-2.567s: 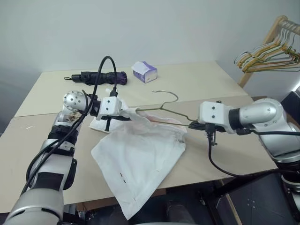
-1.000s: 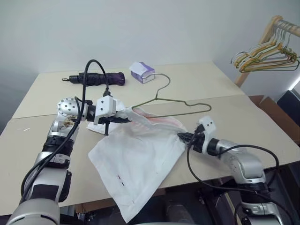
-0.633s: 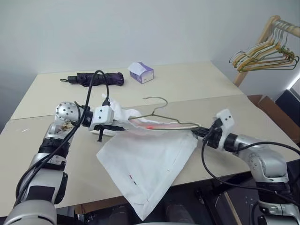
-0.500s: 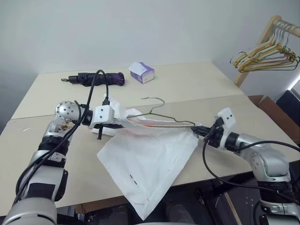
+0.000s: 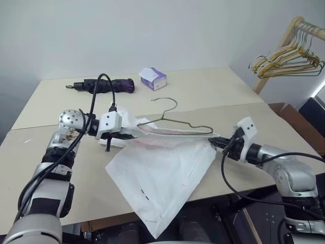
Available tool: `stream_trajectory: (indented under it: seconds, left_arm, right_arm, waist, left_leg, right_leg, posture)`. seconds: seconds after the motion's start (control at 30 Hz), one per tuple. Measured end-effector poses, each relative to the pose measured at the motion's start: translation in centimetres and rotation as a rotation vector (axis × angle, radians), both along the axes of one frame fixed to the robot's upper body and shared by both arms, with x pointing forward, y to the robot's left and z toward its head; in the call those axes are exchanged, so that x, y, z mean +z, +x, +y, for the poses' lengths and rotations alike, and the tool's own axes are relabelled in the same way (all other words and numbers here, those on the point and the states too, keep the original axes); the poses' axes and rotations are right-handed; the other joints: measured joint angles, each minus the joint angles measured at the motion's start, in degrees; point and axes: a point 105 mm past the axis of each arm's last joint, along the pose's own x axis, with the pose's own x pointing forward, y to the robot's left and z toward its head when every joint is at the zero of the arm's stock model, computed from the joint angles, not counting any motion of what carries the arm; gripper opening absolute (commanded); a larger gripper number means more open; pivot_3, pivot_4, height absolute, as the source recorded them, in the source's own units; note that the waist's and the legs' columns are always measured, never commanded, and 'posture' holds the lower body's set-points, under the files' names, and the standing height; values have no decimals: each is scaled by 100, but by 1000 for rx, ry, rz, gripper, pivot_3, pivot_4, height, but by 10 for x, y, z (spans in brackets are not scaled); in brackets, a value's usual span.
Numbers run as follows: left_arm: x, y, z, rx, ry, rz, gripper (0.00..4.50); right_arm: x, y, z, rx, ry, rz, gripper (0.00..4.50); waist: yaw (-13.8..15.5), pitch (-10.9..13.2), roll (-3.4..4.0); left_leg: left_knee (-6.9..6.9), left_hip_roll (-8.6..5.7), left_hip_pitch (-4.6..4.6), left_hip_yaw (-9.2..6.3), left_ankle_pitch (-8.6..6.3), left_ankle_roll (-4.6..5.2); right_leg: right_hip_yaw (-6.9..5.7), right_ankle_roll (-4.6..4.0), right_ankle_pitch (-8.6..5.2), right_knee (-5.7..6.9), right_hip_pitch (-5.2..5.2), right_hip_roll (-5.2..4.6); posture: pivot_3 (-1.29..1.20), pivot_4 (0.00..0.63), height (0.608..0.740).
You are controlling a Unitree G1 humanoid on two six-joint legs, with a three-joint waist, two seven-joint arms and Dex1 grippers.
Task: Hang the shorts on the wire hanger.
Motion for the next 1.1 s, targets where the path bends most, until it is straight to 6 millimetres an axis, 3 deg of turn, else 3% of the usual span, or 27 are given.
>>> stream_trajectory:
  seconds: [0.17,0.47,0.6,0.73,1.0,1.1]
  left_arm:
    - [-3,2,3,5,51,-41,0]
    - [-27,12,16,89,209,-95,0]
    - [-27,14,17,105,213,-98,0]
    - [-30,18,9,141,170,-63,0]
    - [-29,24,-1,202,103,-7,0]
    - [-24,24,-6,196,85,-14,0]
  right_arm:
    - [1,-1,-1,10,-7,2,18]
    - [4,-3,-2,31,-27,-4,18]
    - [13,-6,8,76,-42,-43,18]
    - [22,-14,32,173,-77,-93,18]
    - [12,-19,59,261,-161,-98,18]
    - [5,-16,61,258,-206,-95,877]
  waist:
    - [-2,0,0]
    - [8,0,0]
    - [0,0,0]
    - [-1,-1,-1]
    - [-1,-1,-2]
    - [-1,-2,-2]
  left_leg:
    - [0,0,1,0,0,0]
    - [0,-1,-2,0,0,0]
    - [0,0,-1,0,0,0]
    - [0,0,-1,0,0,0]
    - [3,0,-4,0,0,0]
    - [3,0,-6,0,0,0]
  right_leg:
    - [0,0,0,0,0,0]
    - [-1,0,0,0,-1,-1]
    - [0,1,0,0,-2,-1]
    - [-1,2,0,1,-2,-1]
    - [-1,1,0,1,-4,0]
    - [-1,0,0,0,-5,0]
  posture:
    - [-133,0,740]
    - [-134,0,740]
    - [-135,0,740]
    - [-139,0,740]
    - [-141,0,740]
    - [-138,0,740]
